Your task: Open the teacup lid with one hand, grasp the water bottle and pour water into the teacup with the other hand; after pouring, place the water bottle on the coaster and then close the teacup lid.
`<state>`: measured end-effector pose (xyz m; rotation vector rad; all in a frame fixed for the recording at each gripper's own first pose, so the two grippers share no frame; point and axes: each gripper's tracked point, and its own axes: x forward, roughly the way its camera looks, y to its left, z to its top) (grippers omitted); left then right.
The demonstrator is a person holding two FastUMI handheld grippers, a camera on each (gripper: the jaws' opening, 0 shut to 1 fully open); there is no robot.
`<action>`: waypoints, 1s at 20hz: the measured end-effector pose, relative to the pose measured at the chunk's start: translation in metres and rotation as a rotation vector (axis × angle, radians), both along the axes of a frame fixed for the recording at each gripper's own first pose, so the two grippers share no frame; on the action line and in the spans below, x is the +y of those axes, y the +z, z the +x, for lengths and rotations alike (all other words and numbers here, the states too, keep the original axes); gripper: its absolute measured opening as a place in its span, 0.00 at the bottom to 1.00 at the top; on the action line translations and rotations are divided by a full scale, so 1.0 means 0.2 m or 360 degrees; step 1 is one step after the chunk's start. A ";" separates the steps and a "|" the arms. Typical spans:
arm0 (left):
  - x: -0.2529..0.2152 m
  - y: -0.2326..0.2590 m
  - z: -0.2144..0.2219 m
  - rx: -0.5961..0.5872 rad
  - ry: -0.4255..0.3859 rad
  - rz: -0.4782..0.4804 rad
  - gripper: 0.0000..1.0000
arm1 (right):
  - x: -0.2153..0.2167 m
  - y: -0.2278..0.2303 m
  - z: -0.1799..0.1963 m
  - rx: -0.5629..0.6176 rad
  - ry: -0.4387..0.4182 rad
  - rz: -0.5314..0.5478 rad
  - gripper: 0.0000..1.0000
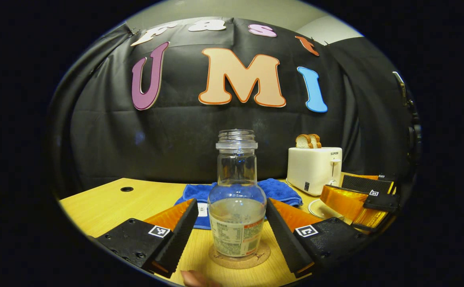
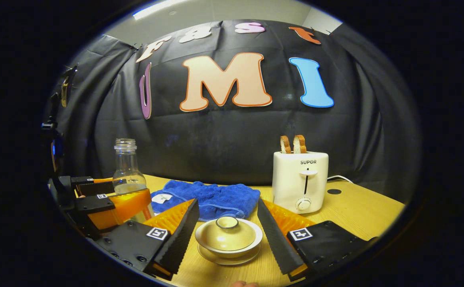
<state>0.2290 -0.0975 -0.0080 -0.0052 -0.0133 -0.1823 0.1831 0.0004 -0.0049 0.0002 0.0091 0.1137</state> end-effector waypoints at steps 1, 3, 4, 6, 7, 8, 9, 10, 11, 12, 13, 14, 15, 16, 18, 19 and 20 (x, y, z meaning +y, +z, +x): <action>0.01 0.00 -0.02 0.0000 0.0000 0.0001 0.98 | -0.01 0.00 -0.01 0.0004 -0.0004 -0.0001 0.89; 0.03 0.00 -0.06 -0.0001 0.0008 0.0001 0.97 | -0.01 0.00 -0.05 0.0005 -0.0006 0.0000 0.89; 0.03 0.00 -0.08 0.0001 0.0014 0.0001 0.98 | -0.01 0.00 -0.07 0.0002 -0.0005 -0.0001 0.89; 0.06 0.00 -0.12 0.0002 0.0035 0.0001 0.98 | -0.02 0.01 -0.11 0.0003 -0.0010 0.0000 0.89; 0.07 0.00 -0.15 -0.0001 0.0040 0.0003 0.98 | -0.02 0.01 -0.14 -0.0002 -0.0013 -0.0001 0.89; 0.07 0.00 -0.17 0.0002 0.0037 0.0002 0.98 | -0.03 0.01 -0.17 0.0002 -0.0019 0.0001 0.89; 0.08 0.00 -0.21 0.0000 0.0042 0.0005 0.97 | -0.03 0.01 -0.19 -0.0004 -0.0019 0.0000 0.91; 0.09 0.00 -0.24 0.0003 0.0047 0.0003 0.98 | -0.04 0.01 -0.22 0.0002 -0.0024 0.0000 0.92; 0.10 0.00 -0.27 0.0003 0.0055 0.0004 0.97 | -0.04 0.02 -0.25 -0.0003 -0.0023 0.0001 0.94; 0.11 0.01 -0.30 -0.0004 0.0061 0.0003 0.98 | -0.04 0.02 -0.28 -0.0002 -0.0026 0.0000 0.89; 0.12 0.00 -0.34 0.0004 0.0064 0.0004 0.98 | -0.05 0.02 -0.31 -0.0004 -0.0025 0.0001 0.94; 0.13 0.00 -0.37 -0.0002 0.0068 0.0004 0.97 | -0.05 0.02 -0.34 -0.0004 -0.0028 0.0000 0.89; 0.14 0.00 -0.40 0.0003 0.0075 0.0005 0.98 | -0.06 0.02 -0.38 -0.0006 -0.0036 0.0002 0.89; 0.15 0.00 -0.44 0.0005 0.0083 0.0005 0.97 | -0.05 0.03 -0.41 -0.0008 -0.0036 0.0002 0.94; 0.16 0.00 -0.52 0.0005 0.0101 0.0005 0.99 | -0.06 0.03 -0.48 -0.0008 -0.0049 0.0001 0.89; 0.17 0.01 -0.55 -0.0001 0.0112 0.0004 0.97 | -0.07 0.04 -0.51 -0.0012 -0.0056 0.0003 0.89; 0.18 0.01 -0.59 -0.0002 0.0125 0.0005 0.98 | -0.07 0.03 -0.55 -0.0008 -0.0062 0.0002 0.89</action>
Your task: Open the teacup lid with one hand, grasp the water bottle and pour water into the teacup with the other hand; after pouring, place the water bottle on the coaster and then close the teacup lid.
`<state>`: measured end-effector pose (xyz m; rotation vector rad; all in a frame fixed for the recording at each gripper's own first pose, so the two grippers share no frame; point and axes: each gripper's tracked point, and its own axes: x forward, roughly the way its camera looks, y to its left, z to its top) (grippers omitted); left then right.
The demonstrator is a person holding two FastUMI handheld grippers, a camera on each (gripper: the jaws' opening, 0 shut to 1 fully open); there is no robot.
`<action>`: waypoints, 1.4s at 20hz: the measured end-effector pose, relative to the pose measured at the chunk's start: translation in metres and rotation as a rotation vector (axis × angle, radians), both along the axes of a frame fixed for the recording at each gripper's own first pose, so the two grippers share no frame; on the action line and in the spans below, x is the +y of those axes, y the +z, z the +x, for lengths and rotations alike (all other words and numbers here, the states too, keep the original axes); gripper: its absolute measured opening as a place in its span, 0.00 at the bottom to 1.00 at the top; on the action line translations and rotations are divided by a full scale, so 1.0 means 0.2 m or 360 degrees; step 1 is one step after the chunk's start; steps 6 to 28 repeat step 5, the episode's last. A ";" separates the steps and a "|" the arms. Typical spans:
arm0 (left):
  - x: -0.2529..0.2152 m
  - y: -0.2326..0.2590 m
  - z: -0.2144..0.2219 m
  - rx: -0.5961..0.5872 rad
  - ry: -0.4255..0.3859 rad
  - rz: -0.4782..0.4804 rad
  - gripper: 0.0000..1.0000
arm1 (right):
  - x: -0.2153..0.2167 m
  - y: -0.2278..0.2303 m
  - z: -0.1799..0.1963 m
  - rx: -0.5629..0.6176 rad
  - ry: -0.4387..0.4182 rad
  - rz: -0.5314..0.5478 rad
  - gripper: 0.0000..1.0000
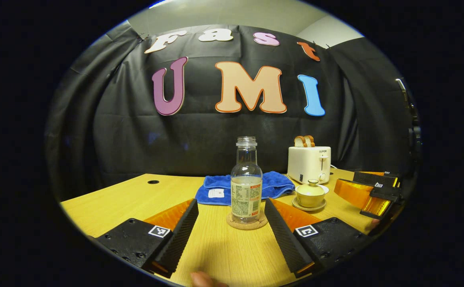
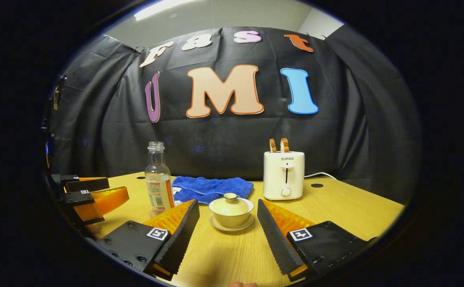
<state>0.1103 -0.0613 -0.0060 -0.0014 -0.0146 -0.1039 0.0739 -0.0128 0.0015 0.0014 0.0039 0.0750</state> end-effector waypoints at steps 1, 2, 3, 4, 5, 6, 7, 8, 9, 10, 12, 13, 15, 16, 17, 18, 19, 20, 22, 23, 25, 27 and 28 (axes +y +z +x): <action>0.01 -0.01 -0.03 0.0003 0.0013 0.0002 0.97 | 0.00 0.00 -0.03 -0.0002 -0.0005 0.0001 0.89; 0.01 0.00 -0.06 0.0000 0.0023 0.0002 0.97 | -0.01 0.00 -0.06 0.0002 -0.0012 0.0000 0.89; 0.01 0.00 -0.09 0.0004 0.0032 0.0004 0.97 | -0.01 0.01 -0.09 0.0000 -0.0023 0.0000 0.89; 0.01 0.00 -0.12 0.0007 0.0044 0.0003 0.97 | -0.02 0.01 -0.12 -0.0004 -0.0034 0.0000 0.89; 0.02 0.00 -0.15 0.0003 0.0057 0.0001 0.99 | -0.02 0.01 -0.15 -0.0003 -0.0041 0.0000 0.89; 0.02 0.00 -0.15 0.0003 0.0057 0.0001 0.99 | -0.02 0.01 -0.15 -0.0003 -0.0041 0.0000 0.89; 0.02 0.00 -0.15 0.0003 0.0057 0.0001 0.99 | -0.02 0.01 -0.15 -0.0003 -0.0041 0.0000 0.89; 0.02 0.00 -0.15 0.0003 0.0057 0.0001 0.99 | -0.02 0.01 -0.15 -0.0003 -0.0041 0.0000 0.89; 0.02 0.00 -0.15 0.0003 0.0057 0.0001 0.99 | -0.02 0.01 -0.15 -0.0003 -0.0041 0.0000 0.89; 0.02 0.00 -0.15 0.0003 0.0057 0.0001 0.99 | -0.02 0.01 -0.15 -0.0003 -0.0041 0.0000 0.89; 0.02 0.00 -0.15 0.0003 0.0057 0.0001 0.99 | -0.02 0.01 -0.15 -0.0003 -0.0041 0.0000 0.89; 0.02 0.00 -0.15 0.0003 0.0057 0.0001 0.99 | -0.02 0.01 -0.15 -0.0003 -0.0041 0.0000 0.89; 0.02 0.00 -0.15 0.0003 0.0057 0.0001 0.99 | -0.02 0.01 -0.15 -0.0003 -0.0041 0.0000 0.89; 0.02 0.00 -0.15 0.0003 0.0057 0.0001 0.99 | -0.02 0.01 -0.15 -0.0003 -0.0041 0.0000 0.89; 0.02 0.00 -0.15 0.0003 0.0057 0.0001 0.99 | -0.02 0.01 -0.15 -0.0003 -0.0041 0.0000 0.89; 0.02 0.00 -0.15 0.0003 0.0057 0.0001 0.99 | -0.02 0.01 -0.15 -0.0003 -0.0041 0.0000 0.89; 0.02 0.00 -0.15 0.0003 0.0057 0.0001 0.99 | -0.02 0.01 -0.15 -0.0003 -0.0041 0.0000 0.89; 0.02 0.00 -0.15 0.0003 0.0057 0.0001 0.99 | -0.02 0.01 -0.15 -0.0003 -0.0041 0.0000 0.89; 0.02 0.00 -0.15 0.0003 0.0057 0.0001 0.99 | -0.02 0.01 -0.15 -0.0003 -0.0041 0.0000 0.89; 0.02 0.00 -0.15 0.0003 0.0057 0.0001 0.99 | -0.02 0.01 -0.15 -0.0003 -0.0041 0.0000 0.89; 0.02 0.00 -0.15 0.0003 0.0057 0.0001 0.99 | -0.02 0.01 -0.15 -0.0003 -0.0041 0.0000 0.89; 0.02 0.00 -0.15 0.0003 0.0057 0.0001 0.99 | -0.02 0.01 -0.15 -0.0003 -0.0041 0.0000 0.89; 0.02 0.00 -0.15 0.0003 0.0057 0.0001 0.99 | -0.02 0.01 -0.15 -0.0003 -0.0041 0.0000 0.89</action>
